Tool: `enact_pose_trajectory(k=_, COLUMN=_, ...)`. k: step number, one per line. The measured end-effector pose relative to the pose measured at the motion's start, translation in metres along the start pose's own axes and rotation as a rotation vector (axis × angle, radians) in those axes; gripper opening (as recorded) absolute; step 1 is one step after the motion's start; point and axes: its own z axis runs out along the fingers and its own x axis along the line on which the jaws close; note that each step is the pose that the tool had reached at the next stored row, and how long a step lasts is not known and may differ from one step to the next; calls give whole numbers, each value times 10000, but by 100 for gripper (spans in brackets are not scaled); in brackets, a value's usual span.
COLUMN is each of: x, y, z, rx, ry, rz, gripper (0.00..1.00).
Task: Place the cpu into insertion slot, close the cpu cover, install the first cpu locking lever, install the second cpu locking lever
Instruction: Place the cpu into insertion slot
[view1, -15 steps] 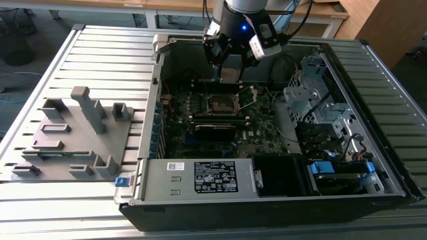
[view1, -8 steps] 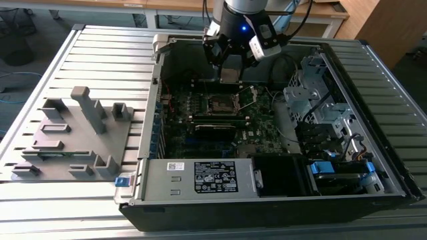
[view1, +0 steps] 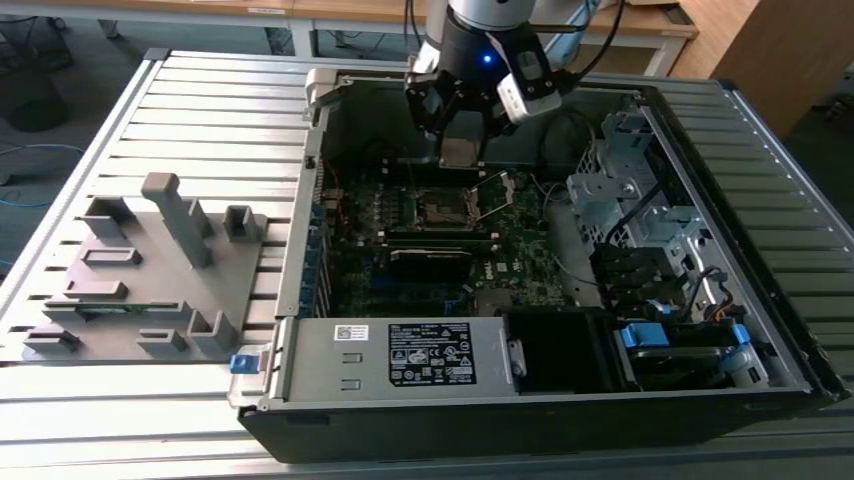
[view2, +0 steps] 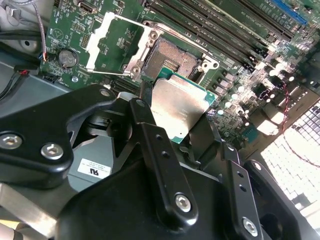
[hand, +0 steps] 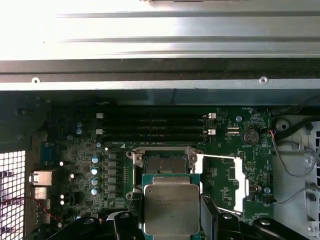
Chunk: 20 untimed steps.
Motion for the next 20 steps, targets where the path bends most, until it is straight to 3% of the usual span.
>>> enact_pose_trajectory(k=9, x=21, y=-5, z=68, rx=1, ry=-34, rz=-51, gripper=54)
enact_pose_trajectory(k=20, x=40, y=-6, z=85, rx=1, ry=-36, rz=-59, gripper=54)
